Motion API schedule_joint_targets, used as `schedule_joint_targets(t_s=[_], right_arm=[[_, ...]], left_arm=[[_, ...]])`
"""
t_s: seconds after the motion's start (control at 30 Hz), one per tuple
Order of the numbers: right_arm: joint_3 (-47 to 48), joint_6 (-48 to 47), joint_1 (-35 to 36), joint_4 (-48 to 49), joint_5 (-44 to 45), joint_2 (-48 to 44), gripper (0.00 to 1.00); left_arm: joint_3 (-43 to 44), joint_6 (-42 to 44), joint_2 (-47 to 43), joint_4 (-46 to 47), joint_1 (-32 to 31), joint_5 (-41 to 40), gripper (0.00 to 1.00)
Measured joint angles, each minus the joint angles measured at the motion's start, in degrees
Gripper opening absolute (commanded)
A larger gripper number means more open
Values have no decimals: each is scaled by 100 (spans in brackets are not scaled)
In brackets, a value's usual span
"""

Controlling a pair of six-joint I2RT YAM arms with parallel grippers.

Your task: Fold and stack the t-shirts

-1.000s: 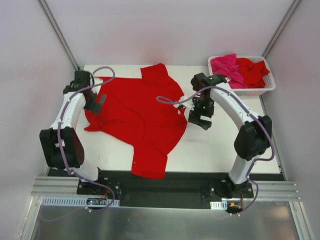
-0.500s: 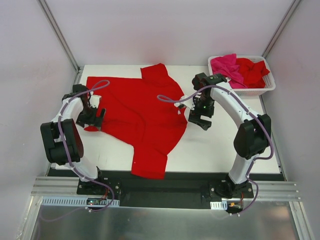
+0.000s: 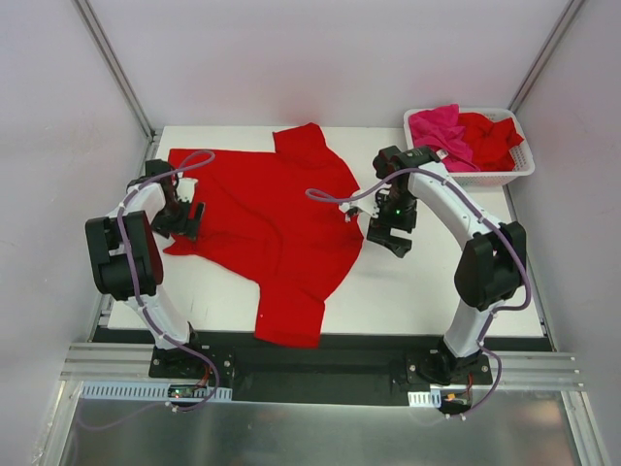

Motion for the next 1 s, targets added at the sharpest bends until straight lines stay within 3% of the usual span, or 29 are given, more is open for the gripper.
schedule_joint_targets(t_s=[0.13,0.33,0.43,0.53,0.6,1.0], right_arm=[[-98,2,0,-4,2,-15,96],[-109,2,0,-4,4,-15,96],[-109,2,0,-4,4,-15,96],[-109,2,2,-4,4,-15,96],[-109,2,4,-4,2,-15,96],[-42,0,70,-4,2,-13,96]], left_arm=[[44,-79,35,83,0,48,26],[57,-111,114,153,0,83,4],[57,-125,114,164,0,81,7],[57,-120,103,170,0,68,34],[42,-122,50,177,0,33,40],[-304,-125,-546,203,0,-94,37]])
